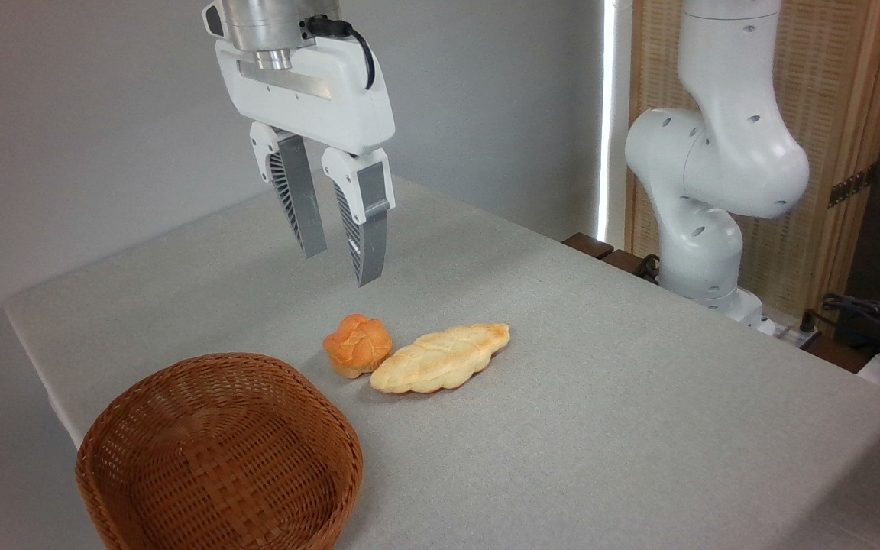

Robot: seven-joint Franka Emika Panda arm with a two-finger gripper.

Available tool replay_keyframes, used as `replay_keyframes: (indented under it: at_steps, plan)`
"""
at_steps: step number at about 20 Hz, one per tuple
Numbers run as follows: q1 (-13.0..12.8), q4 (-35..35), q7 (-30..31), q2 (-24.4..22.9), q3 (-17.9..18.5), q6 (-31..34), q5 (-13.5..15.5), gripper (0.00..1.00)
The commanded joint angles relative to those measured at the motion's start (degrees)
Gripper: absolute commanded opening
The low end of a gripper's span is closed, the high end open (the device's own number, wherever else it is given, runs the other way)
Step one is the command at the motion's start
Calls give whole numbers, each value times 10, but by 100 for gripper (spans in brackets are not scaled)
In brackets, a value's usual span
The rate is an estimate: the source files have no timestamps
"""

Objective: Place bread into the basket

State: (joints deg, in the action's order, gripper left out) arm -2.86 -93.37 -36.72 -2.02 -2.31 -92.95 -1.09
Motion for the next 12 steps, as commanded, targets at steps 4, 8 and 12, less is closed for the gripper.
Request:
replay_keyframes:
  at_steps: [4, 8, 12]
  plan:
    - [-1, 4, -6, 4, -4, 6, 12, 100]
    - [-1, 1, -6, 4, -5, 7, 12, 100]
    - [-2, -3, -7, -1, -5, 6, 12, 100]
